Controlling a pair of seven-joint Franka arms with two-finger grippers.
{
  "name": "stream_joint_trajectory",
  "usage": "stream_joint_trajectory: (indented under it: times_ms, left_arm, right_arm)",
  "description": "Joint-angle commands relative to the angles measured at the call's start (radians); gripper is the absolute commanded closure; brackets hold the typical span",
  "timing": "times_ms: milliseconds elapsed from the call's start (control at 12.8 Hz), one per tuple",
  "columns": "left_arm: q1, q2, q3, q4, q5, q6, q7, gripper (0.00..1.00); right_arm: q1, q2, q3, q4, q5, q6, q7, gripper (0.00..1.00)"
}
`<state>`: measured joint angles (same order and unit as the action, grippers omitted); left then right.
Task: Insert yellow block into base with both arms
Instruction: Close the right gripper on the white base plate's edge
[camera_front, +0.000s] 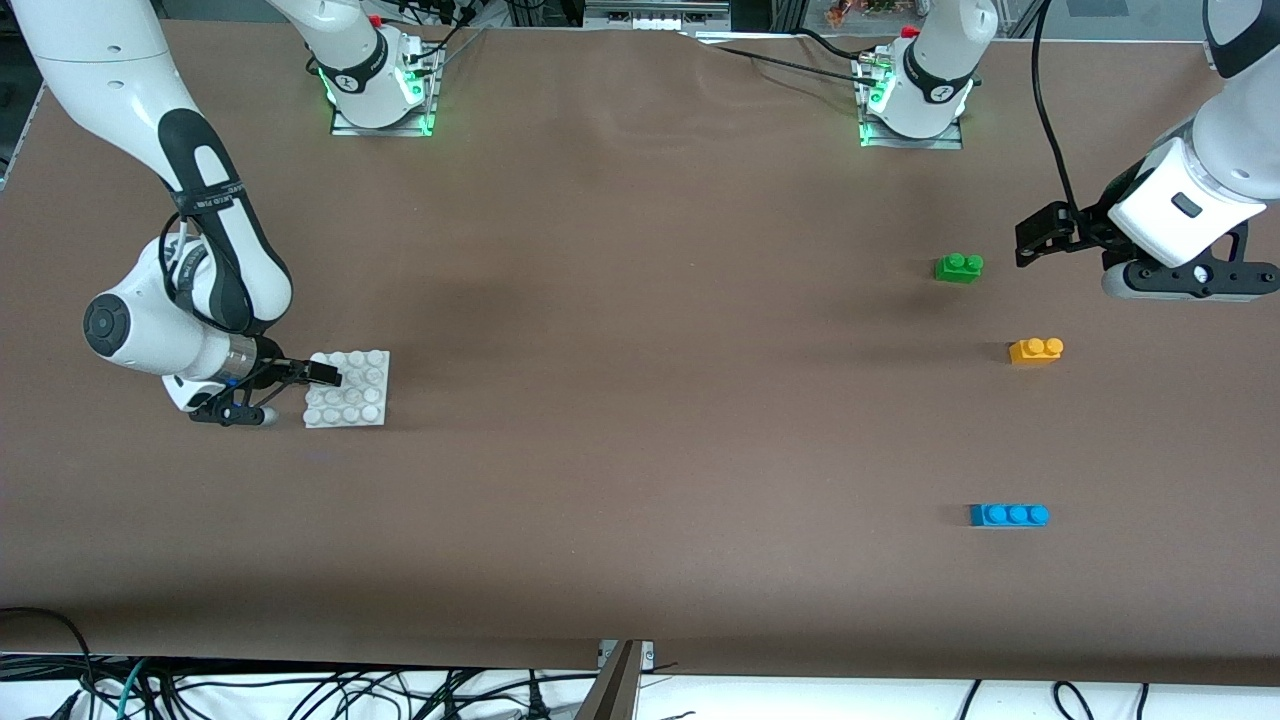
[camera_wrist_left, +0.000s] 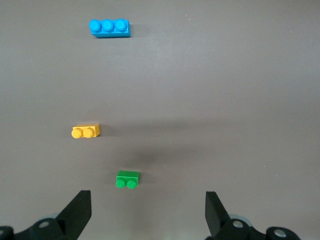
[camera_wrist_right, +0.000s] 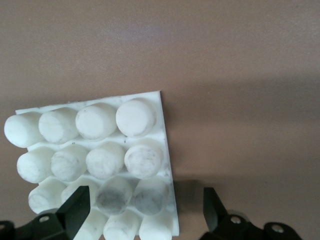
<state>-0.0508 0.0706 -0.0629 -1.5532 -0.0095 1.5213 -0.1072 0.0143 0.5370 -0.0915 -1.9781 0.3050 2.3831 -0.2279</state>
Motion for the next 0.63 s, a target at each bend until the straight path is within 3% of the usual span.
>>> stream_joint_trajectory:
  times_ms: [0,547]
  left_arm:
    - [0.005,-0.002,-0.003,0.007,-0.003,-0.001,0.012,0.00]
    - [0.005,-0.005,-0.009,0.007,-0.003,-0.003,0.012,0.00]
  right_arm:
    - [-0.013,0.004,0.009,0.007,0.034,0.007,-0.033,0.00]
    - [-0.013,0.026,0.010,0.022,0.051,0.005,-0.048,0.00]
